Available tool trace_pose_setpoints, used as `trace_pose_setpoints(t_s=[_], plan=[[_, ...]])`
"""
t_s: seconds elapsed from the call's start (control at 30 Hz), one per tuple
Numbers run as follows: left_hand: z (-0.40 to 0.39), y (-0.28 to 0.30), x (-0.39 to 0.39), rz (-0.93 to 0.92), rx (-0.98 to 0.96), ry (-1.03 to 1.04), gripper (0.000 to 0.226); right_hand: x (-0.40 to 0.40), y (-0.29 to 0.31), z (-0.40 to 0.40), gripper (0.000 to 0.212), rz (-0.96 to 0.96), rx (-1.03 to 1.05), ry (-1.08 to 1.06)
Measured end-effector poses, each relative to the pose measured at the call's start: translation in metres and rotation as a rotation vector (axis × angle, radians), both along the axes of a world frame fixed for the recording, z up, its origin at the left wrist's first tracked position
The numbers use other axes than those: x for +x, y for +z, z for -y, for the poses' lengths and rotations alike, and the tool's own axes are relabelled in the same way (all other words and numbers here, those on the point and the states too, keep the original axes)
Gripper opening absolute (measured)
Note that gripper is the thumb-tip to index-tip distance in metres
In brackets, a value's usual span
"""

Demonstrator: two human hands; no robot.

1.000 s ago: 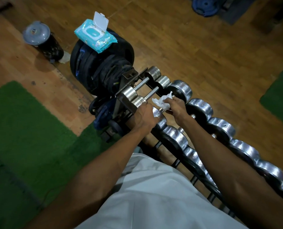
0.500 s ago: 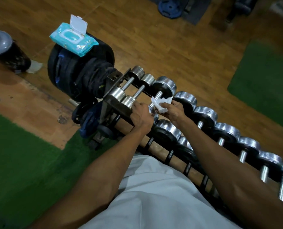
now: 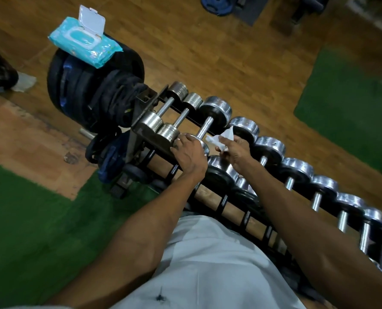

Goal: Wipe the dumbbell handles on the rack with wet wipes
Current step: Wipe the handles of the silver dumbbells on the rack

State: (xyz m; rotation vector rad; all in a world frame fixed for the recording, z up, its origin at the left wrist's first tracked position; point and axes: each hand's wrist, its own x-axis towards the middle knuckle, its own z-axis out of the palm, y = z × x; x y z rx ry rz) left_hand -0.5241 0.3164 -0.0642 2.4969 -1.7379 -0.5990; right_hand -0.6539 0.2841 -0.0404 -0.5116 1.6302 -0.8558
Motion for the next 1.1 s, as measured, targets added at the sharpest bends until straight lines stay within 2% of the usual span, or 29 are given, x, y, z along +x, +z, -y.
trace_pose_setpoints(t_s=[0.1,0.2,0.43,0.53,0.6,0.67,0.73,0.87,0.97,1.03,1.1], plan=[[0.0,0.001,-0.004,0.002,0.015,0.014,0.087,-0.004,0.002,0.007,0.024,0.131,0.007,0.008],[-0.002,0.003,-0.006,0.028,0.013,0.023,0.091,-0.006,0.0,0.017,0.023,0.168,0.015,0.099],[0.003,0.012,-0.01,0.017,0.007,0.063,0.081,-0.009,-0.025,0.045,0.012,-0.131,-0.134,0.527],[0.003,0.013,-0.011,-0.003,-0.001,0.091,0.073,-0.007,-0.031,0.056,0.015,-0.397,-0.314,0.783],[0.004,0.011,-0.01,-0.014,-0.006,0.096,0.068,-0.004,-0.033,0.063,0.012,-0.507,-0.43,0.933],[0.003,0.011,-0.008,-0.031,-0.009,0.108,0.064,0.001,-0.04,0.066,0.004,-0.551,-0.442,1.058],[0.002,0.012,-0.007,-0.024,-0.016,0.098,0.062,0.006,-0.048,0.07,0.009,-0.63,-0.458,1.158],[0.005,0.012,-0.009,0.021,0.002,0.087,0.063,0.013,-0.052,0.096,0.009,-0.97,-0.582,1.394],[0.007,0.011,-0.01,0.034,0.039,0.088,0.067,0.026,-0.053,0.117,0.007,-1.015,-0.552,1.55],[0.009,0.011,-0.009,0.051,0.032,0.07,0.065,0.036,-0.055,0.125,0.006,-0.981,-0.537,1.599],[0.01,0.014,-0.008,0.06,0.027,0.064,0.062,0.044,-0.056,0.126,0.016,-0.904,-0.532,1.61]])
